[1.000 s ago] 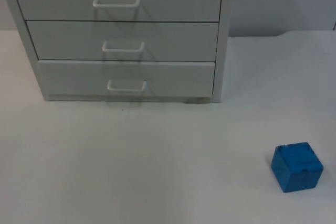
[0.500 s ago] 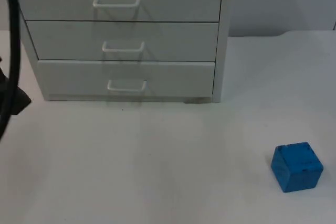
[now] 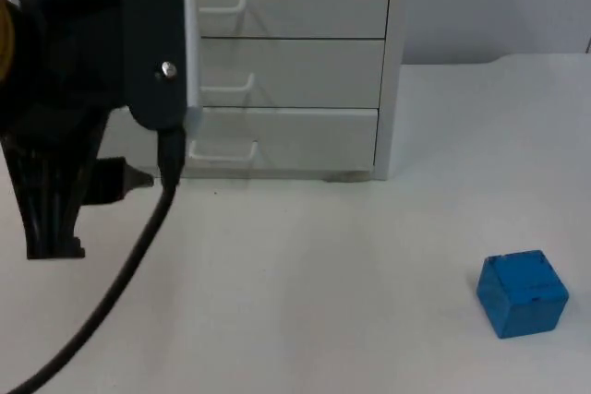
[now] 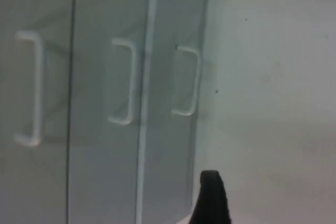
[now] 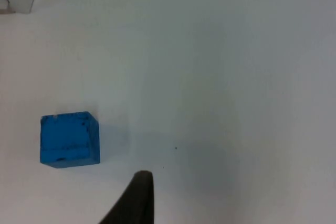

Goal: Open the drawer with the left hand, place the block into the drawer with the right hand, then close the drawer with the left hand.

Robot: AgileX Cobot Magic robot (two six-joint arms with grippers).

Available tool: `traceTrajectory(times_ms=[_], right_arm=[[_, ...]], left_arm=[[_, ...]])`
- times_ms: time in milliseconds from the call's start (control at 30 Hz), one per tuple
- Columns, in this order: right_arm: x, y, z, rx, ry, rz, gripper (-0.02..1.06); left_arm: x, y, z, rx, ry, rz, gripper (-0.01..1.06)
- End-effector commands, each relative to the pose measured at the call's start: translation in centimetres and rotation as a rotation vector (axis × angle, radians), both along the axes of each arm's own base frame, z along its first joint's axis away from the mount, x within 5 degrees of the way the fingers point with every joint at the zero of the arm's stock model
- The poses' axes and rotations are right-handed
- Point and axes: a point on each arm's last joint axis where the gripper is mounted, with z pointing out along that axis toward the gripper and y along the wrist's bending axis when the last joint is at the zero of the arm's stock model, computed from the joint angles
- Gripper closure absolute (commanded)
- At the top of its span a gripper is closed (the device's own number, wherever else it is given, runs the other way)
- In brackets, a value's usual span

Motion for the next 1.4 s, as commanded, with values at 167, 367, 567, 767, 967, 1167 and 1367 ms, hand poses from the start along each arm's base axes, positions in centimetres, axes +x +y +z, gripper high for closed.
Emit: traceTrajectory(times_ms=[167,367,567,767,967,1167,1367], right_arm=[[0.1,-0.1,0.2,-0.003,-0.021,-0.003,0.0],[0.2,-0.1,0.3,-0.003,-0.03,-0.003,0.0],[0.2,-0.1,0.3,-0.002,-0.032,-0.003,0.0],[0.2,-0.1,0.3,-0.002,-0.034,-0.002,0.0],[0.2,-0.1,0.3,0.004,-0.036,-0.009,0.0],[0.2,-0.1,0.3,0.004,-0.036,-0.009,0.0],[0.2,-0.1,-0.1,0.003,-0.032,-0.008,0.0]], left_arm=[[2.2,-1.7,-5.0,0.159,0.007,-0.16,0.44],[4.2,-2.5,-8.3,0.203,-0.026,-0.141,0.48],[7.0,-2.6,-10.1,0.198,-0.07,0.02,0.52],[8.6,-2.1,-11.5,0.138,0.005,0.031,0.79],[9.4,-2.8,-10.8,0.083,0.001,0.009,0.89],[11.0,-3.0,-11.1,0.058,0.002,0.017,0.89],[12.5,-3.6,-11.4,0.05,-0.006,0.0,0.75]])
